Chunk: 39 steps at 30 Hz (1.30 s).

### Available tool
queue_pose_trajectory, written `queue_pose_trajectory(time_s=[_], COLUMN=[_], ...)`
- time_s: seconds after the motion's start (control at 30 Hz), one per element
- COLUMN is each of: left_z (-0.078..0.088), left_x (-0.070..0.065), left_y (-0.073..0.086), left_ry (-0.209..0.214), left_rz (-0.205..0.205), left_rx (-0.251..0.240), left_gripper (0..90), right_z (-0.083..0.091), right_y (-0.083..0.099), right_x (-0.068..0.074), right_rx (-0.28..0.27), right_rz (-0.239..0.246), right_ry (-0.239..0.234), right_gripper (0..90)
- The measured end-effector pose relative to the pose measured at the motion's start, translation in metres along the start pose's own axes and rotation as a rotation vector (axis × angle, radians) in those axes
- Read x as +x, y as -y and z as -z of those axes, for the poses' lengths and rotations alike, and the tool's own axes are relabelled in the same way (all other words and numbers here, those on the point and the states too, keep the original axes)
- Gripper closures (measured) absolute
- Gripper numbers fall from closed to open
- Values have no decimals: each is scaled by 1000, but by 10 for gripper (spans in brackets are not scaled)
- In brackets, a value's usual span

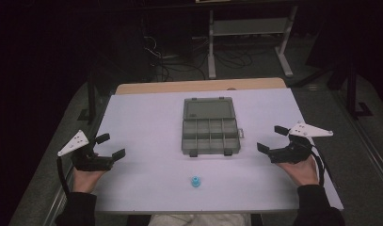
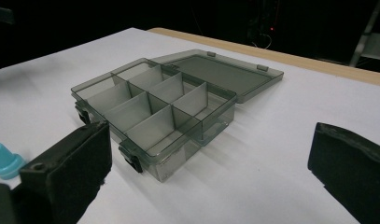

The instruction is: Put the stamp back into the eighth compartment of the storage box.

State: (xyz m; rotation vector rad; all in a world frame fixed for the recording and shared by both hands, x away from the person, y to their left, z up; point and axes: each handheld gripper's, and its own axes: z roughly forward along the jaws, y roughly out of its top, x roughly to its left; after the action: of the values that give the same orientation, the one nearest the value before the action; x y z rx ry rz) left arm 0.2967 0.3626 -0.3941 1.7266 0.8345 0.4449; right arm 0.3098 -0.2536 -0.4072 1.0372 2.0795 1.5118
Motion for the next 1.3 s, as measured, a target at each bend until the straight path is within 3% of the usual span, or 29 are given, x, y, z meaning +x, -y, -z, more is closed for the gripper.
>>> queue_pose_trajectory(time_s=[0.47, 0.8, 1.3], left_z=[0, -2, -3], left_x=[-1, -1, -2], left_y=[2, 2, 2], left_ry=[2, 7, -1], left_rz=[11, 9, 6], left_rx=[1, 7, 5], left_gripper=[0, 0, 0], right_z=[3, -7, -20], right_y=[-3, -3, -24], right_x=[3, 12, 30], right_rx=[-4, 81, 141], right_rz=[12, 46, 106], right_ry=[5, -14, -75], right_gripper=[0, 0, 0])
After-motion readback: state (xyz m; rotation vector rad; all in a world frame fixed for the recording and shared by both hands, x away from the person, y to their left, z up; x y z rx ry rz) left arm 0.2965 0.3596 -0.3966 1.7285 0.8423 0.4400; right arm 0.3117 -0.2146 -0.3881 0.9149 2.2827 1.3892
